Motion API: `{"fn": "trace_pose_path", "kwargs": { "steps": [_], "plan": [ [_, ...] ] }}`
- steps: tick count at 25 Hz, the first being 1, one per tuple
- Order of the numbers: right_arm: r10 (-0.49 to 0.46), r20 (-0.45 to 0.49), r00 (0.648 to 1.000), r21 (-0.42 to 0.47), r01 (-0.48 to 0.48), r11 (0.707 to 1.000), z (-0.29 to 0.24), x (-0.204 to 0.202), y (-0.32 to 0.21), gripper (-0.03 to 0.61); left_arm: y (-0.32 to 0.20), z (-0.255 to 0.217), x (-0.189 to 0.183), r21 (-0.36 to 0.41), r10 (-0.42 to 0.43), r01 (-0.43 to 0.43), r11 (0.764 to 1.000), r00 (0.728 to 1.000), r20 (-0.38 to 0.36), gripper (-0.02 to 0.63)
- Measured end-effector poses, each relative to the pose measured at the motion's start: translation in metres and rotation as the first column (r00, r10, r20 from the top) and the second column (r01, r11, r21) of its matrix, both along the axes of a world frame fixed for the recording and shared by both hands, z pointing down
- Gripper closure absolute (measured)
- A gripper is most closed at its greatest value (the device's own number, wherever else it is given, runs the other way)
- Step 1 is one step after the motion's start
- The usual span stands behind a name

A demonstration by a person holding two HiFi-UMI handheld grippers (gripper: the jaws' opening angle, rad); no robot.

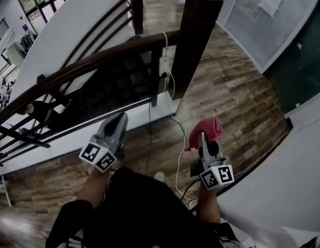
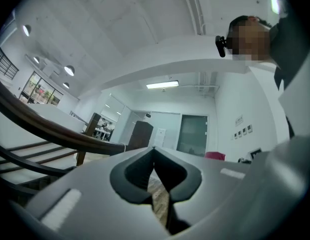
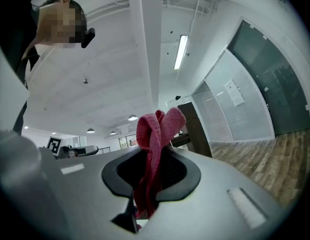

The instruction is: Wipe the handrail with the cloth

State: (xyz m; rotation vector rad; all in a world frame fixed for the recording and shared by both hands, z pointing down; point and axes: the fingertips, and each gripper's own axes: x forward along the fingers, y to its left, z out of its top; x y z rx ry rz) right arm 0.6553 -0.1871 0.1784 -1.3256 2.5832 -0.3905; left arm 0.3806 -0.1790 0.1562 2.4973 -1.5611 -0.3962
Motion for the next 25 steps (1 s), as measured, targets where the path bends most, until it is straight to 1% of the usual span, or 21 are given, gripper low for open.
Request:
{"fn": "trace_pose_path", "kwargs": {
  "steps": [3, 7, 9, 11, 15, 16, 20, 25],
  "plan": [
    [-0.056, -0.015, 0.998, 0.005, 0.056, 0.998, -0.003, -0.007, -0.020, 0.526, 0.000, 0.001, -0.001, 0.003, -0.051, 0.051, 0.999, 0.999, 0.000, 0.614],
    [-0.104, -0.005, 0.995, 0.002, 0.104, 0.995, -0.005, -0.031, -0.044, 0.526, -0.017, 0.003, -0.021, -0.003, -0.078, 0.078, 0.997, 0.997, 0.005, 0.614],
    [-0.132, 0.008, 0.991, -0.008, 0.132, 0.991, -0.007, -0.047, -0.057, 0.526, -0.029, -0.003, -0.032, 0.019, -0.072, 0.072, 0.997, 0.997, 0.000, 0.614],
    [-0.166, 0.002, 0.986, 0.002, 0.166, 0.986, -0.014, -0.069, -0.070, 0.526, -0.038, -0.010, -0.046, 0.058, -0.071, 0.070, 0.996, 0.997, 0.007, 0.614],
    [-0.208, -0.035, 0.978, 0.032, 0.209, 0.977, -0.030, -0.121, -0.098, 0.526, -0.061, -0.018, -0.087, 0.097, -0.136, 0.128, 0.987, 0.986, 0.091, 0.614],
    [-0.212, -0.046, 0.976, 0.037, 0.214, 0.976, -0.033, -0.131, -0.105, 0.526, -0.067, -0.020, -0.095, 0.104, -0.140, 0.130, 0.986, 0.985, 0.096, 0.614],
    [-0.212, -0.085, 0.974, 0.041, 0.216, 0.976, -0.041, -0.161, -0.127, 0.526, -0.090, -0.023, -0.119, 0.128, -0.109, 0.098, 0.987, 0.991, 0.083, 0.614],
    [-0.182, -0.105, 0.978, 0.023, 0.185, 0.982, -0.041, -0.192, -0.148, 0.526, -0.101, -0.027, -0.142, 0.105, -0.054, 0.048, 0.993, 0.997, 0.052, 0.614]
  ]
}}
